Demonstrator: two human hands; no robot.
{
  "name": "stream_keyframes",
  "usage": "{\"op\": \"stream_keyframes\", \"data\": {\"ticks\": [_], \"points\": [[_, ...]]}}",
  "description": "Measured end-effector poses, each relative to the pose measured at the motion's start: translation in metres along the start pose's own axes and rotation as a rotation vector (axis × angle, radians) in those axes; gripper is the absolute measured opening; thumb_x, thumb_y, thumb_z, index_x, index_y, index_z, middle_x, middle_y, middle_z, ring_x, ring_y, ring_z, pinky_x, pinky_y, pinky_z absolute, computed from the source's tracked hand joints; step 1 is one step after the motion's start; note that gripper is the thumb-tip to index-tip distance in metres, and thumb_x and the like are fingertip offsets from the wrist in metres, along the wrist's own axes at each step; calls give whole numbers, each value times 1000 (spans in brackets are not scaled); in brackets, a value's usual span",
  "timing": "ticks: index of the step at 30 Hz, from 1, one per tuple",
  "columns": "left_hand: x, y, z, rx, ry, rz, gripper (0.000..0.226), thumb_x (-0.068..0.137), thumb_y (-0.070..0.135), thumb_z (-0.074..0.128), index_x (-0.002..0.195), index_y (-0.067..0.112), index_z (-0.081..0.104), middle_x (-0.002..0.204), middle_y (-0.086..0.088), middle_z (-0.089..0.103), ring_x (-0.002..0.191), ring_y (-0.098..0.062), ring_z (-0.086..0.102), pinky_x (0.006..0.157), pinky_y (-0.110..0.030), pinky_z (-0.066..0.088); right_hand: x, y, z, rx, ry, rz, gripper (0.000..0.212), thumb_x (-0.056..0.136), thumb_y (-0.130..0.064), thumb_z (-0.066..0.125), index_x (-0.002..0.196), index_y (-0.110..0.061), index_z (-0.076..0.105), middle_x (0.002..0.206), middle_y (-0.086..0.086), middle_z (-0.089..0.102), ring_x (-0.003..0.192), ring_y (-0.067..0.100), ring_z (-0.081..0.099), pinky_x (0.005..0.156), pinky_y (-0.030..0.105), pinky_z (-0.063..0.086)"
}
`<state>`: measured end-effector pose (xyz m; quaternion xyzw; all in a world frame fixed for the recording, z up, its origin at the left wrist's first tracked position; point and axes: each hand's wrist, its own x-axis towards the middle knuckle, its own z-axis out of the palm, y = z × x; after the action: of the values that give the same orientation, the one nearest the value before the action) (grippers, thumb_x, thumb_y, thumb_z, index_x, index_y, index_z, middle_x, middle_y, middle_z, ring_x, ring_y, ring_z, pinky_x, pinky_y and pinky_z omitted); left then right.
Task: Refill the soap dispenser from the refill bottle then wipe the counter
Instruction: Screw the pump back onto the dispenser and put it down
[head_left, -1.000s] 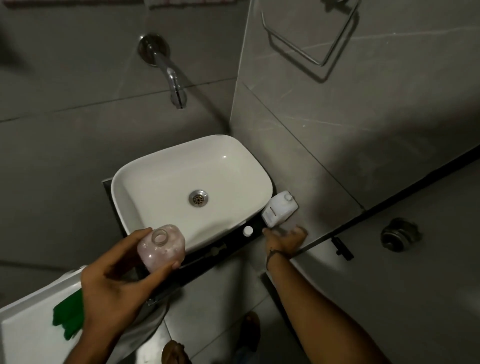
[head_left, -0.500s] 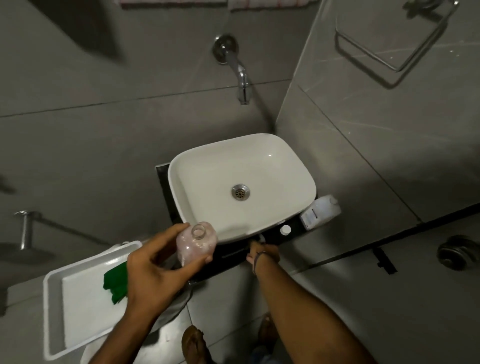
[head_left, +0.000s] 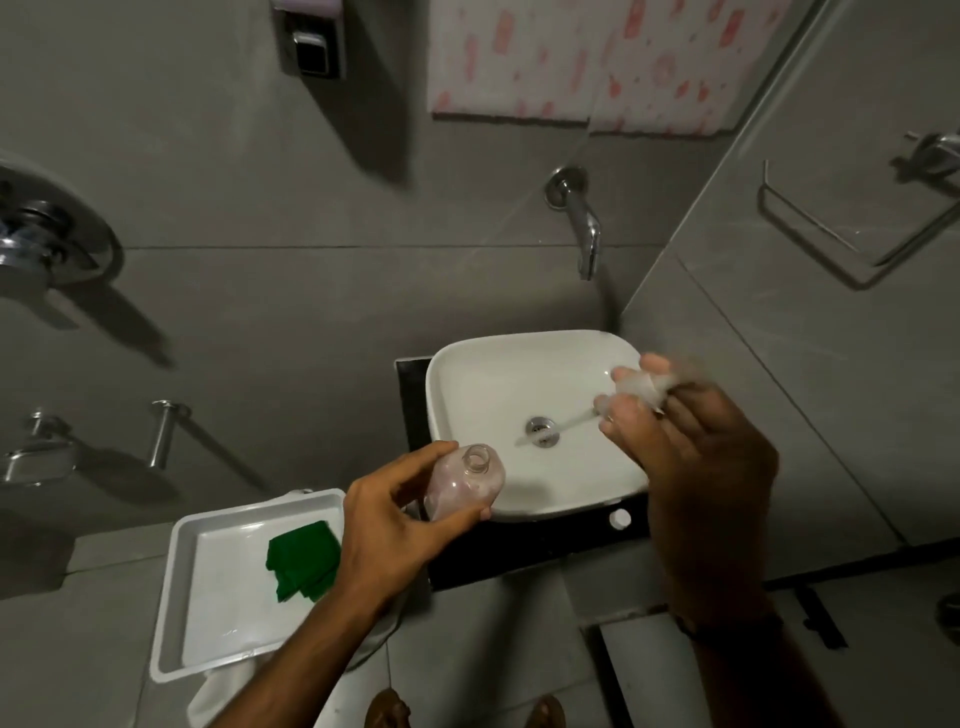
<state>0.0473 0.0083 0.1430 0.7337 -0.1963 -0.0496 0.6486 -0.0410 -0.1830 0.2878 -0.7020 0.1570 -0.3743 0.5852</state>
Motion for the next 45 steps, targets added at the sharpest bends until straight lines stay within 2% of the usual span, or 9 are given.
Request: {"op": "stream_keyframes", "data": {"ticks": [5,14,20,30,34,38,40,43,45], "points": [[-2,7,-3,-8,18,5,74,66,51,96,133,31,73,127,16,77,117,-5,73,97,-28,62,2,-12,32,47,-153,-36,37,85,1,80,107,-29,78,102,-9,82,98,12,79,80,19,60],[1,18,-9,26,17,58,77,68,50,94,136,22,72,127,7,77,116,-9,74,94,-38,65,-16,15,53,-163,-380,108,34,85,-9,82,118,-17,77,107,-7,80,101,10,76,83,28,64],[1,20,-11,53,42,71,73,71,37,97,137,17,71,129,2,77,117,-13,74,93,-43,65,-25,20,59,-420,-372,40,33,72,-43,84,90,-66,67,94,-39,72,103,-1,69,88,26,59],[-2,23,-17,77,56,100,73,70,35,97,135,12,72,128,-1,77,116,-16,75,94,-44,64,-34,30,58,-552,-293,115,54,58,-64,86,101,-36,69,103,-21,72,103,12,67,90,39,61],[-3,25,-18,49,44,94,76,68,37,99,136,16,72,129,2,77,116,-14,74,95,-42,64,-27,36,48,-280,-482,179,74,78,-28,89,141,-42,54,124,-30,70,121,1,66,102,28,56],[-3,26,-19,52,32,96,76,68,42,98,136,17,72,128,3,77,116,-12,75,95,-41,64,-30,35,58,-366,-315,37,56,66,-46,89,115,-51,62,102,-33,73,102,-1,72,87,20,62],[-5,27,-19,38,26,98,76,69,45,96,136,19,72,128,5,77,115,-12,75,94,-41,64,-29,37,57,-367,-346,41,71,62,-55,88,125,-50,56,108,-26,73,109,2,69,92,22,58],[-4,28,-20,7,35,87,78,67,50,95,135,18,72,127,5,78,115,-13,75,94,-42,65,-24,41,49,-254,-509,152,82,78,-34,87,146,-47,42,131,-15,70,125,6,64,107,29,53],[-2,29,-20,-1,30,89,80,66,50,96,135,17,72,127,4,78,115,-14,75,94,-42,65,-24,41,49,-285,-475,119,80,80,-25,88,144,-45,46,121,-19,74,119,1,67,104,25,55]]}}
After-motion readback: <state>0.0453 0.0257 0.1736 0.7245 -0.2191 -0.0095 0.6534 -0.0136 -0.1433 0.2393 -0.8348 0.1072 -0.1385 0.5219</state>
